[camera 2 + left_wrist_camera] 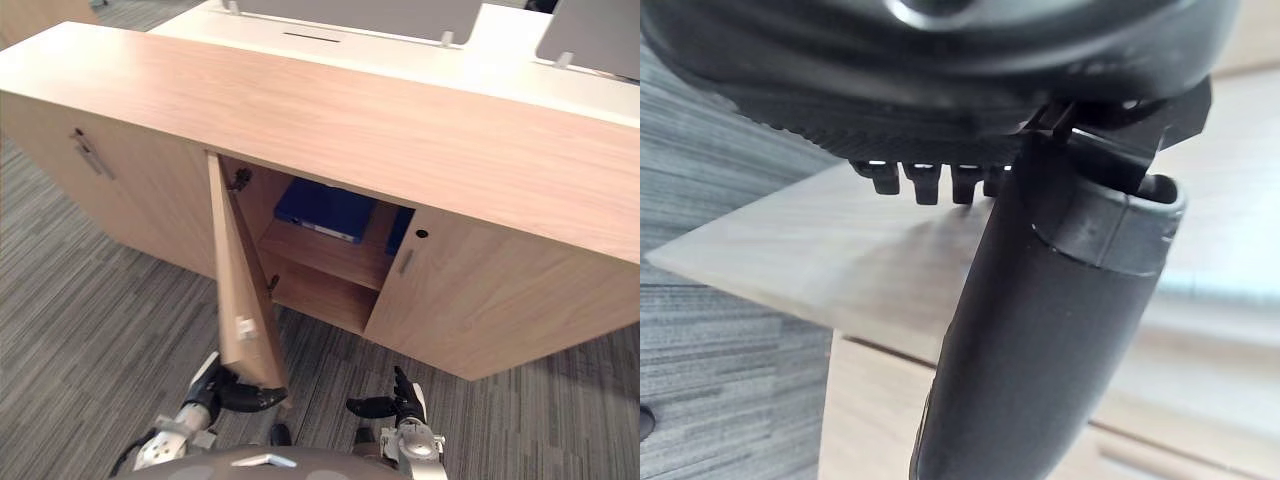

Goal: Walk over to the cabinet, pick up the folder, carry it to the office cabinet, place the folder inside the office cabinet, then close the office cabinet door

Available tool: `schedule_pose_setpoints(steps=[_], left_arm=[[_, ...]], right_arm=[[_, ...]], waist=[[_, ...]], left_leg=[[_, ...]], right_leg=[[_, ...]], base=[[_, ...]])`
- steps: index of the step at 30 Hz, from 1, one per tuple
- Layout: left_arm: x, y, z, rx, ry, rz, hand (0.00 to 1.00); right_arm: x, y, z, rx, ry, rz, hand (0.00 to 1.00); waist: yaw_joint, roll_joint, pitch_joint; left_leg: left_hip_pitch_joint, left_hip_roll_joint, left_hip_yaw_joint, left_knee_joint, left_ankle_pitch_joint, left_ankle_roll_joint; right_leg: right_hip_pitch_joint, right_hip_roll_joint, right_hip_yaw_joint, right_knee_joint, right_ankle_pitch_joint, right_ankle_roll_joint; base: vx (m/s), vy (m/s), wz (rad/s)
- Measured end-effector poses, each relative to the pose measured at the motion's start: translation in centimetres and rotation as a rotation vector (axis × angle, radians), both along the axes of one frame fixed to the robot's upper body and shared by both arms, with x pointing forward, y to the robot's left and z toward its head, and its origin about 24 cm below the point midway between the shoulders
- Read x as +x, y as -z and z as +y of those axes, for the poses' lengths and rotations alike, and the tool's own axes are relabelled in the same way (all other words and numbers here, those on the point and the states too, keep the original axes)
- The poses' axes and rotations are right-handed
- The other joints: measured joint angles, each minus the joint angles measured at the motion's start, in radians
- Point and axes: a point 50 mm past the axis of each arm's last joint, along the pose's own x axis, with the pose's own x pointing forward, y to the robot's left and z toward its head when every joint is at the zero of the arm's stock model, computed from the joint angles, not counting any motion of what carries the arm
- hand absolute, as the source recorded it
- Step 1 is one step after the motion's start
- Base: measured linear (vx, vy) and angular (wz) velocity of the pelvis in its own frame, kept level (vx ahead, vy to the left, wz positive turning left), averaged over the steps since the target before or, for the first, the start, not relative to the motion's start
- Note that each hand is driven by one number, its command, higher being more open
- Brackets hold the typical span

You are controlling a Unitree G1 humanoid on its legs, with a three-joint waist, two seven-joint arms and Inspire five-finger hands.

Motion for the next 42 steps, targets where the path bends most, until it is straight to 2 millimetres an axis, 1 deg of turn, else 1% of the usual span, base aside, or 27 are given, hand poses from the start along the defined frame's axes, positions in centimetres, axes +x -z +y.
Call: schedule_pose_setpoints(steps=[1, 2, 3, 4, 5, 6, 8, 12, 14, 16, 18, 22, 27, 30, 37, 39, 41, 42], left_arm=[[0.5, -0.1, -0.3, 0.003, 0.015, -0.011, 1.0], [1.6, -0.3, -0.7, 0.022, 0.042, -0.039, 1.0], [2.1, -0.4, -0.9, 0.022, 0.045, -0.05, 1.0], [3.0, -0.8, -1.3, 0.043, 0.052, -0.083, 1.0], [3.5, -1.0, -1.5, 0.059, 0.05, -0.101, 1.0], [4.5, -1.3, -1.9, 0.086, 0.044, -0.135, 1.0], [5.5, -1.5, -2.4, 0.111, 0.023, -0.153, 1.0], [6.0, -1.5, -2.9, 0.107, -0.05, -0.152, 1.0], [6.4, -1.0, -3.1, 0.118, -0.072, -0.13, 1.0], [6.7, -0.8, -3.2, 0.131, -0.087, -0.118, 1.0], [7.1, -0.8, -3.1, 0.142, -0.103, -0.119, 1.0], [7.1, -0.8, -2.9, 0.151, -0.125, -0.123, 1.0], [7.0, -0.8, -2.5, 0.16, -0.111, -0.117, 1.0], [6.5, -0.5, -2.1, 0.162, -0.09, -0.1, 1.0], [2.9, 1.8, -0.9, 0.108, -0.06, 0.054, 1.0], [1.4, 2.6, -0.2, 0.107, -0.079, 0.109, 1.0], [0.6, 3.2, 0.3, 0.108, -0.099, 0.15, 1.0], [-0.1, 3.7, 1.0, 0.104, -0.127, 0.188, 1.0]], right_arm=[[0.0, 0.0, 0.0, 0.0, 0.0, 0.0, 1.0], [-0.1, 0.0, -0.1, -0.005, 0.002, 0.005, 1.0], [-0.2, 0.1, -0.2, -0.008, 0.003, 0.008, 1.0], [-0.4, 0.2, -0.4, -0.017, 0.009, 0.019, 1.0], [-0.5, 0.2, -0.4, -0.022, 0.014, 0.024, 1.0], [-0.7, 0.4, -0.6, -0.029, 0.022, 0.034, 1.0], [-0.7, 0.4, -0.7, -0.043, 0.037, 0.038, 1.0], [-1.0, 0.5, -0.9, -0.047, 0.052, 0.048, 1.0], [-1.1, 0.6, -1.2, -0.052, 0.074, 0.059, 1.0], [-1.1, 0.6, -1.2, -0.057, 0.078, 0.062, 1.0], [-1.0, 0.7, -1.2, -0.057, 0.077, 0.065, 1.0], [-0.9, 0.7, -1.0, -0.055, 0.08, 0.068, 1.0], [-0.8, 0.8, -0.9, -0.043, 0.093, 0.077, 1.0], [-1.0, 0.9, -1.0, -0.031, 0.112, 0.083, 1.0], [-1.3, 1.1, -1.5, -0.027, 0.142, 0.095, 1.0], [-1.3, 1.1, -1.5, -0.025, 0.142, 0.095, 1.0], [-1.3, 1.1, -1.5, -0.025, 0.141, 0.095, 1.0], [-1.4, 1.1, -1.5, -0.023, 0.141, 0.097, 1.0]], waist=[[-0.008, 0.0, -0.003], [-0.021, -0.003, -0.007], [-0.029, -0.003, -0.008], [-0.039, -0.005, -0.009], [-0.043, -0.005, -0.01], [-0.053, -0.005, -0.01], [-0.057, -0.004, -0.01], [-0.061, 0.003, -0.014], [-0.061, 0.012, -0.02], [-0.064, 0.015, -0.021], [-0.068, 0.014, -0.021], [-0.074, 0.012, -0.021], [-0.074, 0.011, -0.022], [-0.074, 0.01, -0.022], [-0.074, 0.01, -0.023], [-0.073, 0.009, -0.023], [-0.071, 0.007, -0.024], [-0.067, 0.006, -0.024]], left_leg=[[0.003, 0.001, 0.011, 0.0, -0.002, 0.001], [0.01, 0.002, 0.031, 0.0, -0.003, 0.002], [0.012, 0.004, 0.035, 0.0, -0.004, 0.001], [0.015, 0.006, 0.045, 0.0, -0.007, -0.001], [0.016, 0.008, 0.048, 0.0, -0.007, -0.001], [0.017, 0.011, 0.052, 0.0, -0.009, -0.003], [0.018, 0.017, 0.054, 0.0, -0.01, -0.005], [0.019, 0.024, 0.054, 0.0, -0.011, -0.007], [0.019, 0.026, 0.053, 0.0, -0.011, -0.007], [0.02, 0.026, 0.054, 0.0, -0.011, -0.007], [0.02, 0.027, 0.054, -0.004, -0.011, -0.008], [0.02, 0.026, 0.064, -0.005, -0.015, -0.013], [0.02, 0.027, 0.082, 0.0, -0.022, -0.014], [0.022, 0.029, 0.081, 0.0, -0.022, -0.014], [0.047, 0.031, 0.079, -0.005, -0.022, -0.014], [0.048, 0.029, 0.08, -0.005, -0.021, -0.013], [0.048, 0.028, 0.08, -0.005, -0.02, -0.013], [0.048, 0.028, 0.079, -0.005, -0.019, -0.013]], right_leg=[[0.0, 0.003, 0.012, -0.005, 0.005, 0.0], [0.0, 0.008, 0.032, -0.013, 0.012, -0.004], [0.0, 0.01, 0.037, -0.015, 0.013, -0.005], [-0.001, 0.014, 0.046, -0.017, 0.014, -0.006], [-0.001, 0.016, 0.049, -0.018, 0.015, -0.007], [-0.001, 0.019, 0.052, -0.02, 0.017, -0.009], [-0.001, 0.025, 0.053, -0.022, 0.017, -0.011], [0.0, 0.033, 0.053, -0.022, 0.015, -0.015], [0.0, 0.036, 0.051, -0.022, 0.014, -0.017], [0.0, 0.036, 0.051, -0.022, 0.013, -0.018], [-0.001, 0.036, 0.052, -0.022, 0.013, -0.018], [-0.004, 0.036, 0.06, -0.022, 0.013, -0.019], [-0.01, 0.04, 0.079, -0.027, 0.015, -0.019], [-0.005, 0.041, 0.077, -0.03, 0.016, -0.019], [0.016, 0.043, 0.073, -0.027, 0.016, -0.019], [0.015, 0.041, 0.074, -0.026, 0.016, -0.018], [0.015, 0.04, 0.074, -0.026, 0.017, -0.018], [0.016, 0.039, 0.074, -0.026, 0.017, -0.017]], base=[[0.02, 0.027, -0.47], [0.02, 0.025, -0.42], [0.02, 0.024, -0.39], [0.02, 0.009, -0.18], [0.02, 0.007, -0.19], [0.02, 0.003, -0.11], [0.02, -0.003, -0.06], [0.0, 0.0, 0.0], [0.0, 0.0, 0.0], [0.0, 0.0, 0.0], [0.0, 0.0, 0.0], [0.0, 0.011, -0.06], [0.02, 0.012, -0.12], [0.0, 0.0, 0.0], [-0.04, 0.0, -0.01], [-0.05, 0.007, 0.0], [-0.02, 0.005, 0.0], [0.0, 0.0, 0.0]])
